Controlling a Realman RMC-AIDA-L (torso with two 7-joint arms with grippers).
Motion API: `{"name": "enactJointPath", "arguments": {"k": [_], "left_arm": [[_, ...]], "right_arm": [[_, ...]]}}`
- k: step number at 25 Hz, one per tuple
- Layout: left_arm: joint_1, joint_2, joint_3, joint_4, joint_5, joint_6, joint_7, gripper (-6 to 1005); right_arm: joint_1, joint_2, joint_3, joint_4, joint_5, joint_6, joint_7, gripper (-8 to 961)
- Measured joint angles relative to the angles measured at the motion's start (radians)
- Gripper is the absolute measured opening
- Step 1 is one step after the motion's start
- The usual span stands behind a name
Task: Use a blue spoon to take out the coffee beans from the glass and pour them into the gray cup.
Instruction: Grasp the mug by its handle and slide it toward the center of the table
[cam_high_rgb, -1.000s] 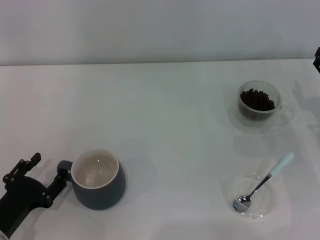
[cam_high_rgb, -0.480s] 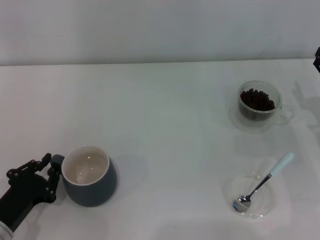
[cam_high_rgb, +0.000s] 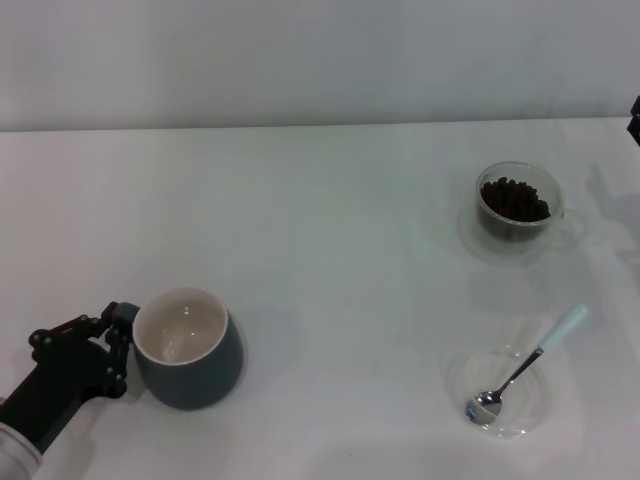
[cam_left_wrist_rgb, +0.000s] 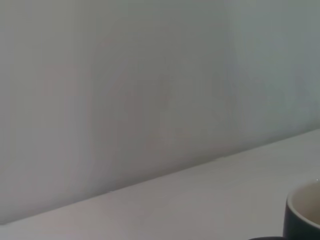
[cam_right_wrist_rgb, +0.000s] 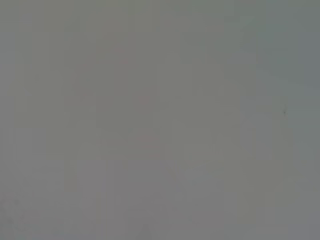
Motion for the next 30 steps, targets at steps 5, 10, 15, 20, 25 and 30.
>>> {"name": "enactJointPath", "arguments": {"k": [5, 10, 15, 20, 25, 30], "left_arm": [[-0.015, -0.001, 0.0, 0.025, 0.0, -0.023, 0.024, 81], [-0.043, -0.002, 0.0, 0.056, -0.001, -0.051, 0.032, 81], [-0.078, -0.003, 0.0, 0.096, -0.001, -0.101, 0.037, 81], [-0.119, -0.005, 0.002, 0.123, 0.001, -0.152, 0.037, 82], [-0.154, -0.007, 0.003, 0.153, 0.003, -0.193, 0.037, 82], [-0.173, -0.008, 0.01, 0.179, 0.012, -0.23, 0.037, 82]], "right_arm": [[0.002, 0.0, 0.0, -0.001, -0.001, 0.0, 0.0, 769], [0.002, 0.0, 0.0, -0.005, -0.005, 0.0, 0.0, 768], [0.003, 0.0, 0.0, -0.007, -0.007, 0.0, 0.0, 768], [0.011, 0.0, -0.003, -0.007, -0.008, 0.0, 0.0, 768], [0.017, 0.0, -0.01, -0.008, -0.008, 0.0, 0.0, 769], [0.02, 0.0, -0.011, -0.01, -0.008, 0.0, 0.0, 768]]}}
